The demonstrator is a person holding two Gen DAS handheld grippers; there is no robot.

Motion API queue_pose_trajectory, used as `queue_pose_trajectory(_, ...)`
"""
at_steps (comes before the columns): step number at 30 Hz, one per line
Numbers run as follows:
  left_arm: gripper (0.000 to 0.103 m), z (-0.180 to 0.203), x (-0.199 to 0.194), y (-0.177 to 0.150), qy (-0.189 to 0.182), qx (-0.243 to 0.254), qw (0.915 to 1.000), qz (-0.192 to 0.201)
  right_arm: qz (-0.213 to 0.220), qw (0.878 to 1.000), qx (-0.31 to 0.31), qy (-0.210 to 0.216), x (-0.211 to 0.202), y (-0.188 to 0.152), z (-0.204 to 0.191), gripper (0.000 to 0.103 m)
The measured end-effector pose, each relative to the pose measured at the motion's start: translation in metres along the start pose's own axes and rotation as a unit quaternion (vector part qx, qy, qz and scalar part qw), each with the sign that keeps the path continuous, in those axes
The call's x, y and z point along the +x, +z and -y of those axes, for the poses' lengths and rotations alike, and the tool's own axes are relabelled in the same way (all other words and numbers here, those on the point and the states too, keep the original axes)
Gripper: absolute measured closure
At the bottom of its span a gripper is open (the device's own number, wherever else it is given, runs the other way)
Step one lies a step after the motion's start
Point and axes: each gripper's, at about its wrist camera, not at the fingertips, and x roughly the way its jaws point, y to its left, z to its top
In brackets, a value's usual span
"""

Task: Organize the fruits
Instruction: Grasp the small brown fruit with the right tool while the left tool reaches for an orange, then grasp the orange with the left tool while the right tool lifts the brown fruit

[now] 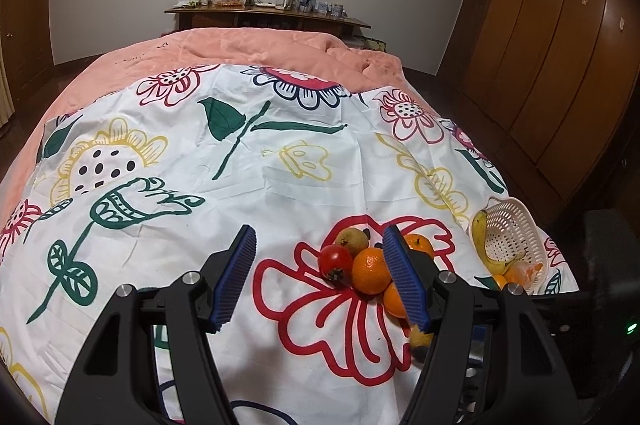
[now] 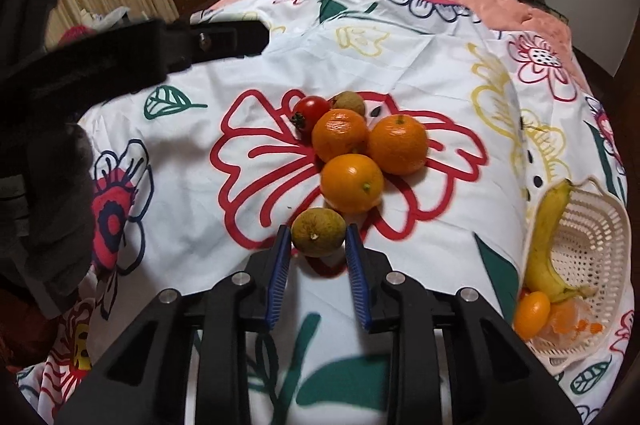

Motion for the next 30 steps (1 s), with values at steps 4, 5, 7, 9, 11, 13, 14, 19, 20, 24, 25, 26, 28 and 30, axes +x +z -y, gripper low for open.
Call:
queue_pose_trajectory(4,0.036,0.009,0.005,-0.006,-0.004,0.01,0.9999,-0.012,0.018,0.999,0.027,0.004,-0.016,-0.009,0.015,0.075)
queue_pose_trajectory(5,0.036,0.014,0.007,-0.008,-0.007,0.016,0.9997,-0.016,0.022,0.999,0.034,0.005,-0.019,-0.011,0.019,0.075)
queue_pose_trajectory(7,0.036,0.021,0.01,-0.012,-0.011,0.024,0.9994,-0.022,0.031,0.998,0.048,0.005,-0.026,-0.015,0.027,0.075)
queue_pose_trajectory(9,0.036,0.029,0.013,-0.015,-0.015,0.032,0.9989,-0.029,0.04,0.997,0.061,0.005,-0.031,-0.018,0.034,0.075)
queue_pose_trajectory(11,0.041,0.035,0.016,-0.018,-0.02,0.039,0.9984,-0.037,0.05,0.996,0.073,0.006,-0.037,-0.021,0.041,0.075)
queue_pose_trajectory(13,0.041,0.042,0.021,-0.022,-0.025,0.045,0.9976,-0.047,0.057,0.995,0.082,0.006,-0.041,-0.023,0.047,0.075)
queue_pose_trajectory(14,0.041,0.045,0.023,-0.023,-0.027,0.047,0.9972,-0.052,0.06,0.994,0.087,0.006,-0.042,-0.024,0.051,0.075)
queue_pose_trajectory(19,0.041,0.06,0.034,-0.033,-0.034,0.06,0.9947,-0.076,0.075,0.991,0.108,0.005,-0.049,-0.027,0.066,0.075)
queue_pose_trajectory(20,0.041,0.063,0.036,-0.034,-0.035,0.06,0.9942,-0.082,0.077,0.991,0.113,0.004,-0.051,-0.028,0.069,0.075)
queue_pose_trajectory(24,0.041,0.066,0.044,-0.034,-0.035,0.058,0.9934,-0.093,0.087,0.988,0.127,0.002,-0.055,-0.031,0.08,0.075)
queue_pose_trajectory(25,0.041,0.067,0.046,-0.034,-0.037,0.056,0.9932,-0.096,0.088,0.988,0.129,0.001,-0.055,-0.031,0.082,0.075)
queue_pose_trajectory(26,0.042,0.067,0.048,-0.033,-0.038,0.054,0.993,-0.098,0.089,0.987,0.132,0.001,-0.055,-0.032,0.084,0.075)
queue_pose_trajectory(28,0.042,0.069,0.052,-0.033,-0.038,0.053,0.9926,-0.103,0.092,0.986,0.137,0.002,-0.057,-0.033,0.087,0.075)
queue_pose_trajectory(30,0.046,0.071,0.056,-0.032,-0.04,0.053,0.9919,-0.108,0.096,0.985,0.143,0.002,-0.058,-0.034,0.091,0.075)
